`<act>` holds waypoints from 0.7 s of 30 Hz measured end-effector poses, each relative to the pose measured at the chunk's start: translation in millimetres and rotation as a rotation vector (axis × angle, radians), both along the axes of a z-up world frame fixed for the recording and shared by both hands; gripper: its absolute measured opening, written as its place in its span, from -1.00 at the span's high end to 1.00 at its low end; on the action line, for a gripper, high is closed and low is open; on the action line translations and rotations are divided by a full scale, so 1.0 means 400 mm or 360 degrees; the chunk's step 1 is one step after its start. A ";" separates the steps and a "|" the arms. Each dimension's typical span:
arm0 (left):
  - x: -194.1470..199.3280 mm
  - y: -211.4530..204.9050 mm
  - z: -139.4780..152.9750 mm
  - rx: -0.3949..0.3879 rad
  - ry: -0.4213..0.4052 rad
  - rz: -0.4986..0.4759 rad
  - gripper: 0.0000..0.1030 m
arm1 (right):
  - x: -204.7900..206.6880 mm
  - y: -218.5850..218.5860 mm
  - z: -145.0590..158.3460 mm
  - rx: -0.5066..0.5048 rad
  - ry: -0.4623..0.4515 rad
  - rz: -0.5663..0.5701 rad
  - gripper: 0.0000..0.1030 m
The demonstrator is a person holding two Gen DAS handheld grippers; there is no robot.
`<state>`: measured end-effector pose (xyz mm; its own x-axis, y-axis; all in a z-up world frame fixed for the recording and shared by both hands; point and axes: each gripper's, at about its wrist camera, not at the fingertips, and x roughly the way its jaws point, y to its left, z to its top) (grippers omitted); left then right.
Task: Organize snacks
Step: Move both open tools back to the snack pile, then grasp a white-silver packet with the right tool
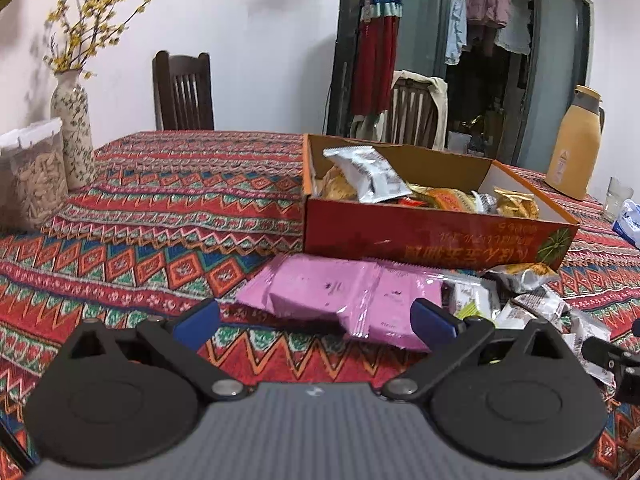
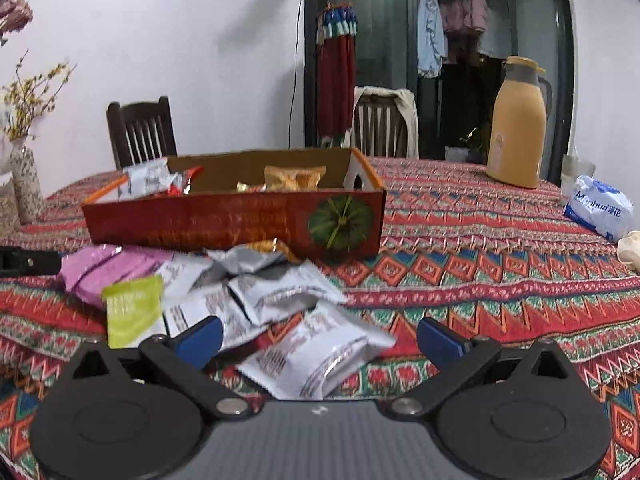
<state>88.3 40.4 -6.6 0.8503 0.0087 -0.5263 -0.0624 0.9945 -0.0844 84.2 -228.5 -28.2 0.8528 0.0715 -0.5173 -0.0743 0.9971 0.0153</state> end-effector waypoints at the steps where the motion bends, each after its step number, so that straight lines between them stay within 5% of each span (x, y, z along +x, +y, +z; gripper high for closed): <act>1: 0.002 0.003 -0.004 -0.0001 0.0007 0.0009 -1.00 | 0.002 0.000 -0.004 -0.0005 0.0016 -0.0004 -1.00; 14: 0.011 0.037 -0.031 -0.0127 0.0010 0.0058 -1.00 | 0.085 -0.029 -0.018 -0.0010 0.0181 -0.0030 -0.99; 21: 0.019 0.040 -0.035 -0.0153 0.0039 0.0049 -1.00 | 0.076 -0.027 -0.030 -0.0007 0.0206 0.0051 -0.26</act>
<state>96.0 56.4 -20.8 0.8371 -0.0168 -0.5468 -0.0961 0.9795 -0.1772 114.6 -239.1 -40.1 0.7761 0.0952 -0.6234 -0.1038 0.9943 0.0225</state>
